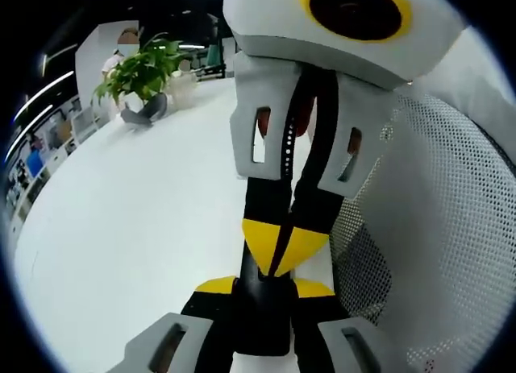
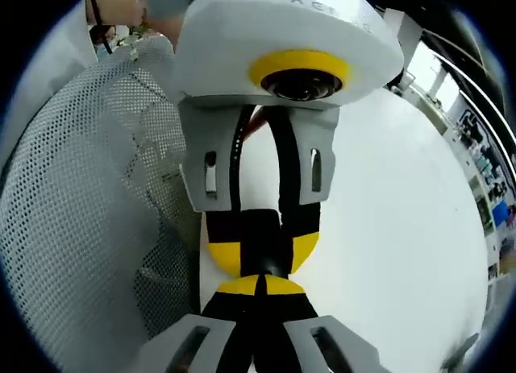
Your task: Press the specified remote control buttons in sequence, fully releasing each button before pressing the next.
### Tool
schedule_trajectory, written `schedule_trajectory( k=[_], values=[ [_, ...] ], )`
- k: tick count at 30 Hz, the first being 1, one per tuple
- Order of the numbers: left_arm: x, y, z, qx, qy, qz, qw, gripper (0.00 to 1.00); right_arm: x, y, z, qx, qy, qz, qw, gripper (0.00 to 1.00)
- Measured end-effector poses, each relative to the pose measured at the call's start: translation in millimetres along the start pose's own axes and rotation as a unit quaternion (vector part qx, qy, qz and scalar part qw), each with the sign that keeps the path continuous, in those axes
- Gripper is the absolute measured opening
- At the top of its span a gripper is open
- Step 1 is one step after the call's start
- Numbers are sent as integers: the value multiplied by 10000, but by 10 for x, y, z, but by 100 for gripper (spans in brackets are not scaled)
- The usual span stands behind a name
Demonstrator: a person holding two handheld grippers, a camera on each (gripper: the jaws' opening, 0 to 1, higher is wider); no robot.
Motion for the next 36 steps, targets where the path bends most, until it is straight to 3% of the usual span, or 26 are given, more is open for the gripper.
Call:
schedule_trajectory(
  k=[10,13,16,23,30,36],
  values=[
    [-16,5,-1,-7,53,73,10000,25,-25,32,-11,229,98,237,9994,0],
    [-13,3,-3,-6,48,73,10000,25,-9,81,-17,452,7,293,9985,0],
    [-13,0,-5,-16,47,83,10000,25,10,124,-20,718,-321,828,9935,0],
    [-16,-6,-5,-43,59,93,9999,25,40,229,-54,635,-349,700,9949,1],
    [-15,-2,-2,-38,51,55,10000,25,51,314,-61,590,-274,787,9948,14],
    [-3,-35,-5,-161,20,33,9999,25,57,332,-64,641,-381,634,9952,17]
  ],
)
Point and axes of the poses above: the point that each gripper's makers call its tool centre point, and the gripper's own axes: z roughly forward along the fingers, x roughly to its right, y roughly out of its underside, the point moved 10 cm from there along -z, roughly backward along the fingers, and after that the axes turned 11 degrees about -x, right-handed, at the moved point
